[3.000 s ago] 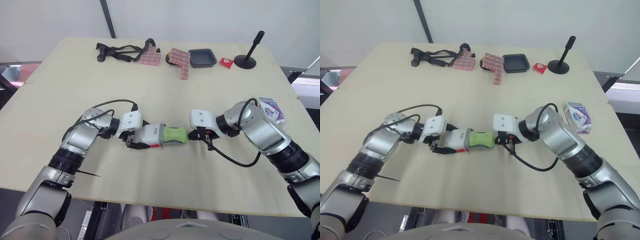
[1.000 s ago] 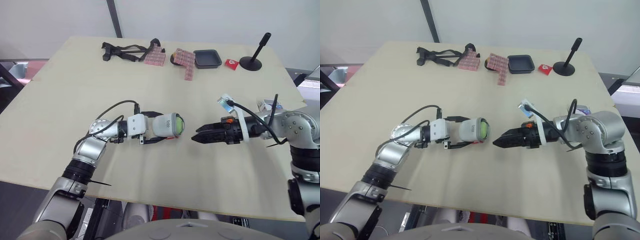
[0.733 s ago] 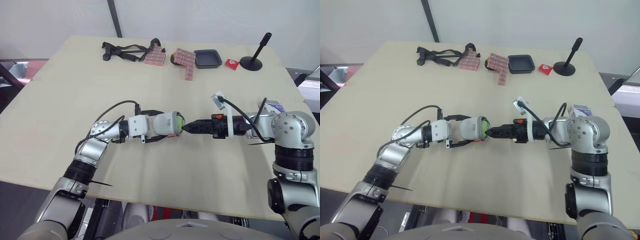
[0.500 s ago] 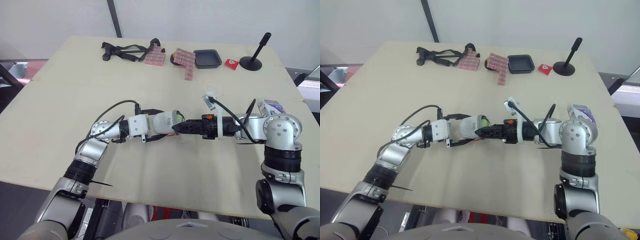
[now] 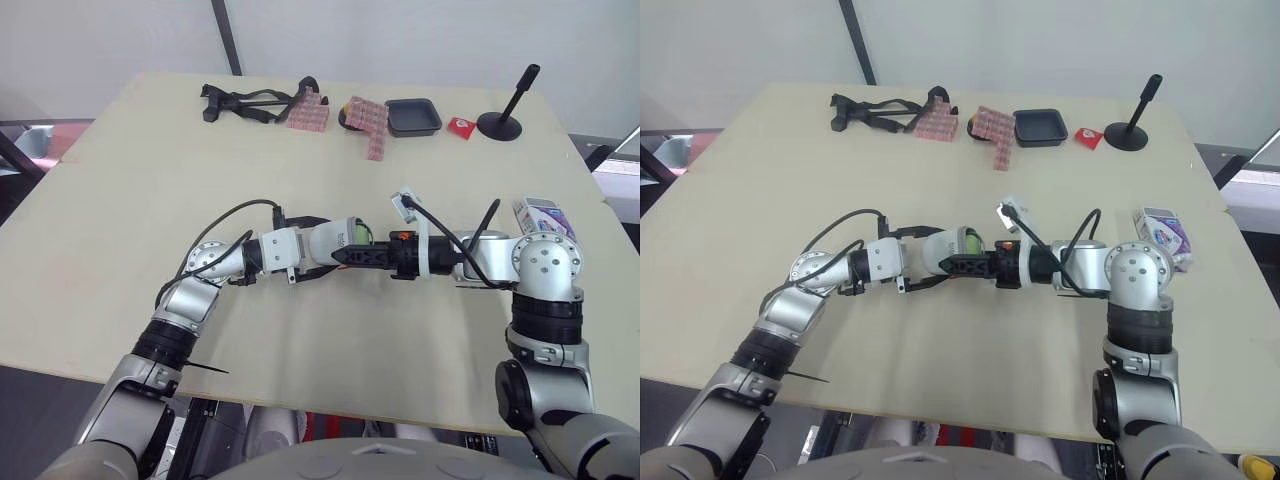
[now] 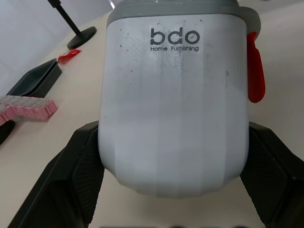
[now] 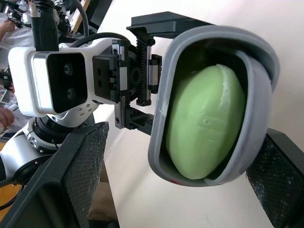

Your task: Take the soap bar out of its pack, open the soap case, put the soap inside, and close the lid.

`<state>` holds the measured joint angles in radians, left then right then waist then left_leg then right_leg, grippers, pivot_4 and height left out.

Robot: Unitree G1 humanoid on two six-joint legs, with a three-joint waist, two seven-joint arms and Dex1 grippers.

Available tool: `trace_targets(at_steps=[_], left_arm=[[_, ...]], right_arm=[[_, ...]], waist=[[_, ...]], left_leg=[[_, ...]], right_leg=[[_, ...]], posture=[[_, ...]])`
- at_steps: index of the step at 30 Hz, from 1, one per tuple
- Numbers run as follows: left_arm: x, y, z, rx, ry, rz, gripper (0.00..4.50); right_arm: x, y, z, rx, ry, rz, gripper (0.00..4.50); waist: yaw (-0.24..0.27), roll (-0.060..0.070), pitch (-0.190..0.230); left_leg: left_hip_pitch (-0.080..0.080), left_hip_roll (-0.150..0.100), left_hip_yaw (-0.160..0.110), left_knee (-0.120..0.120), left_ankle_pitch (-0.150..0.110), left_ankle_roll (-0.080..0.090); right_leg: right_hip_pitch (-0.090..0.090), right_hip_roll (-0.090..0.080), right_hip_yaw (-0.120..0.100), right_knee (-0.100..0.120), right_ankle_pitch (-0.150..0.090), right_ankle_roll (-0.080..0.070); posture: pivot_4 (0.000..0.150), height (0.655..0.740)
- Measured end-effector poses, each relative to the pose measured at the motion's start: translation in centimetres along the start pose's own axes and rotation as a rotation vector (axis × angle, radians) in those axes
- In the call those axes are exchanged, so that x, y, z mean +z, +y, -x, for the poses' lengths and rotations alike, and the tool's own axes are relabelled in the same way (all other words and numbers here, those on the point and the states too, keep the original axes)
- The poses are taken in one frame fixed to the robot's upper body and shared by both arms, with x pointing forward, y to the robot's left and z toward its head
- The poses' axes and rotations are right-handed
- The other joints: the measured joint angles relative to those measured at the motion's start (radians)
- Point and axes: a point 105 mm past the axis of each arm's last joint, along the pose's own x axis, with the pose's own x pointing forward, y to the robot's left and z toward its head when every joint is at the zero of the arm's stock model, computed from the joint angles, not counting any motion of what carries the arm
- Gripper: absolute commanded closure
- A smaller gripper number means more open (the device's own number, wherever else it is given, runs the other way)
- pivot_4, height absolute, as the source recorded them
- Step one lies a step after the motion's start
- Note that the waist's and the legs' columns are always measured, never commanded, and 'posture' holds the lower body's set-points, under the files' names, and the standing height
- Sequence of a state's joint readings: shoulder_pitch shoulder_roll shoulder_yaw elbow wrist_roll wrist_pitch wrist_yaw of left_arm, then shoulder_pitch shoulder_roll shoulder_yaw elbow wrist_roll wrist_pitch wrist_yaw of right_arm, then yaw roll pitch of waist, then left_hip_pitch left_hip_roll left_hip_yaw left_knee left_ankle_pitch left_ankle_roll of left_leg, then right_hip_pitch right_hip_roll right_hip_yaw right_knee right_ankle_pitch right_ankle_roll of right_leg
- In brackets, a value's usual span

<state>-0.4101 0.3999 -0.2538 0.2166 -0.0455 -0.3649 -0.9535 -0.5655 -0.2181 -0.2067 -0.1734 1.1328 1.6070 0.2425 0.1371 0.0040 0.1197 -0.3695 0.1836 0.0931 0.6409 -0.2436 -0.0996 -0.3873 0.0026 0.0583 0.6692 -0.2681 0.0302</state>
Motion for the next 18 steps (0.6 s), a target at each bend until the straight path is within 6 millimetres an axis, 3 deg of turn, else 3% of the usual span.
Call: trace_targets(at_steps=[6, 7, 10, 13, 18], left_arm=[[0.10, 0.01, -0.03, 0.000, -0.002, -0.002, 0.85], [0.11, 0.01, -0.04, -0.001, -0.002, -0.002, 0.85], [0.44, 0.04, -0.08, -0.004, -0.011, -0.012, 0.85], [0.66, 0.07, -0.05, -0.008, -0.012, -0.025, 0.85], [0.58, -0.05, 0.03, -0.020, -0.007, -0.026, 0.85]], right_arm=[[-0.06, 0.00, -0.07, 0.004, 0.002, -0.008, 0.04], [-0.07, -0.02, -0.08, 0.003, 0.003, -0.008, 0.60], [-0.10, -0.26, 0.05, -0.012, 0.007, -0.008, 1.67], [-0.13, -0.49, 0.15, -0.019, 0.010, -0.015, 2.41], [-0.29, -0.56, 0.04, -0.015, 0.021, -0.019, 2.41]], waist=[[0.000, 0.000, 0.000], [0.000, 0.000, 0.000], [0.000, 0.000, 0.000], [-0.001, 0.000, 0.000], [-0.001, 0.000, 0.000]], left_leg=[[0.000, 0.000, 0.000, 0.000, 0.000, 0.000], [0.000, 0.000, 0.000, 0.000, 0.000, 0.000], [0.000, 0.000, 0.000, 0.000, 0.000, 0.000], [0.000, 0.000, 0.000, 0.000, 0.000, 0.000], [0.000, 0.000, 0.000, 0.000, 0.000, 0.000]], right_leg=[[0.000, 0.000, 0.000, 0.000, 0.000, 0.000], [0.000, 0.000, -0.001, 0.000, 0.000, 0.000], [0.000, 0.000, -0.001, 0.000, 0.000, 0.000], [0.000, 0.000, 0.000, 0.000, 0.000, 0.000], [0.000, 0.000, -0.001, 0.000, 0.000, 0.000]], posture=[[0.150, 0.7400], [0.150, 0.7400], [0.150, 0.7400], [0.150, 0.7400], [0.150, 0.7400]])
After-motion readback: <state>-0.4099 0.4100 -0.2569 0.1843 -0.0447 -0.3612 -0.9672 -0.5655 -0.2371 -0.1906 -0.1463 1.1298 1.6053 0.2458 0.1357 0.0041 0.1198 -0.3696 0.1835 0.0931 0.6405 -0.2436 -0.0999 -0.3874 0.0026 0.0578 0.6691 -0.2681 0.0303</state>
